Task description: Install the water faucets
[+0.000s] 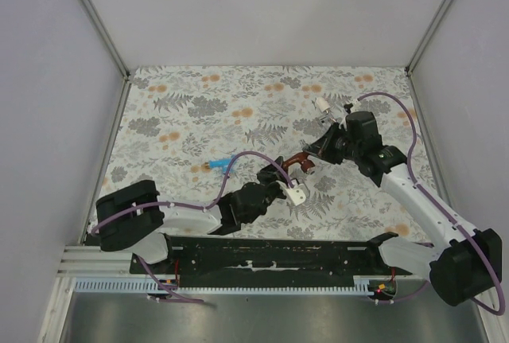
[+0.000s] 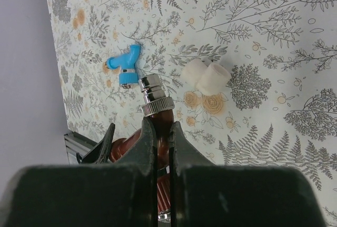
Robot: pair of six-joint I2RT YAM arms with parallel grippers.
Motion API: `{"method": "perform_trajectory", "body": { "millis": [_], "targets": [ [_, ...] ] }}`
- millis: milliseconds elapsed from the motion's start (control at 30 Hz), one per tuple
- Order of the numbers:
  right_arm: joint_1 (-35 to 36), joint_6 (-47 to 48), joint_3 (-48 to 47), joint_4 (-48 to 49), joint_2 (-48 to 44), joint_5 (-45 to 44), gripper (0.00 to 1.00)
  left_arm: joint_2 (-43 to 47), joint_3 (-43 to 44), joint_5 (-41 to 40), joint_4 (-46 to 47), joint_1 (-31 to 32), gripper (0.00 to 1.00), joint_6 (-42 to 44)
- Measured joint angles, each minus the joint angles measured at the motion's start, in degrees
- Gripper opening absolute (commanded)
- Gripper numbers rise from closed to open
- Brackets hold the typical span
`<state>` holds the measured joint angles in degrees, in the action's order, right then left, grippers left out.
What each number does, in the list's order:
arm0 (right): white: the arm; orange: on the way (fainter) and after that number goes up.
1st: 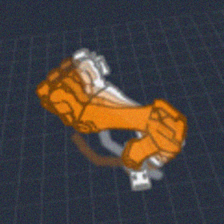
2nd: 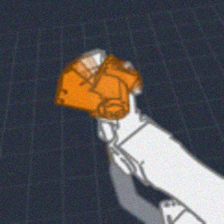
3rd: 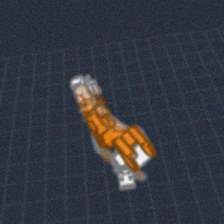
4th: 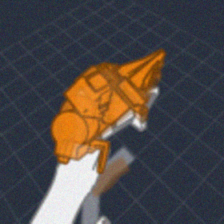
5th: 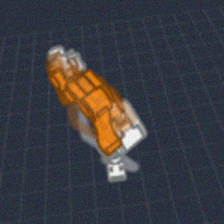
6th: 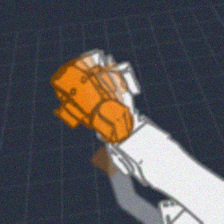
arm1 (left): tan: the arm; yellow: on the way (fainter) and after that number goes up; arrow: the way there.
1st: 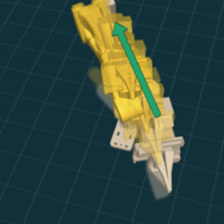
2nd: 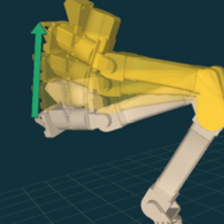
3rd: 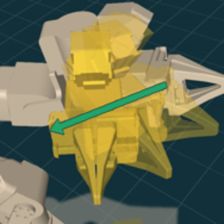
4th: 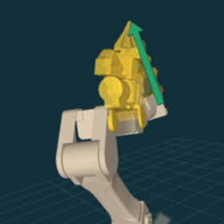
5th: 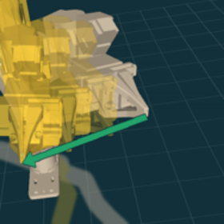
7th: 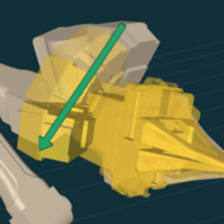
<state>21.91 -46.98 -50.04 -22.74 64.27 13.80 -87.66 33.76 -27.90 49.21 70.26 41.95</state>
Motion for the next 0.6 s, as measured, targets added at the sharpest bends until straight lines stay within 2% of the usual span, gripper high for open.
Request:
{"method": "perform_trajectory", "body": {
  "millis": [33, 133, 233, 333, 467, 600],
  "targets": [
    [-0.07, 0.00, 0.00, -0.02, -0.13, -0.07, 0.09, -0.26, 0.00, -0.46, 0.37, 0.02, 0.02, 0.33],
    [-0.04, 0.00, 0.00, -0.04, -0.83, -0.09, 0.46, -0.28, 0.00, -0.55, 0.68, 0.09, 0.02, 0.37],
    [0.00, 0.68, 0.00, 0.00, -1.86, 0.44, 0.71, 0.48, 0.00, -0.59, -0.66, 0.26, 0.02, -0.52],
    [0.00, 2.51, 0.00, 0.00, -3.63, 0.26, 0.76, 3.10, 0.00, -0.68, -4.33, 0.20, 0.02, -3.48],
    [0.00, 7.74, -0.02, 0.00, -7.56, -1.38, 0.79, 10.01, 0.02, 0.94, -12.31, -1.16, 0.02, -11.63],
    [0.00, 14.51, -0.02, 0.24, -12.26, -3.50, 0.84, 19.26, 0.09, 9.07, -22.21, -7.72, 0.02, -23.69]
  ]
}}
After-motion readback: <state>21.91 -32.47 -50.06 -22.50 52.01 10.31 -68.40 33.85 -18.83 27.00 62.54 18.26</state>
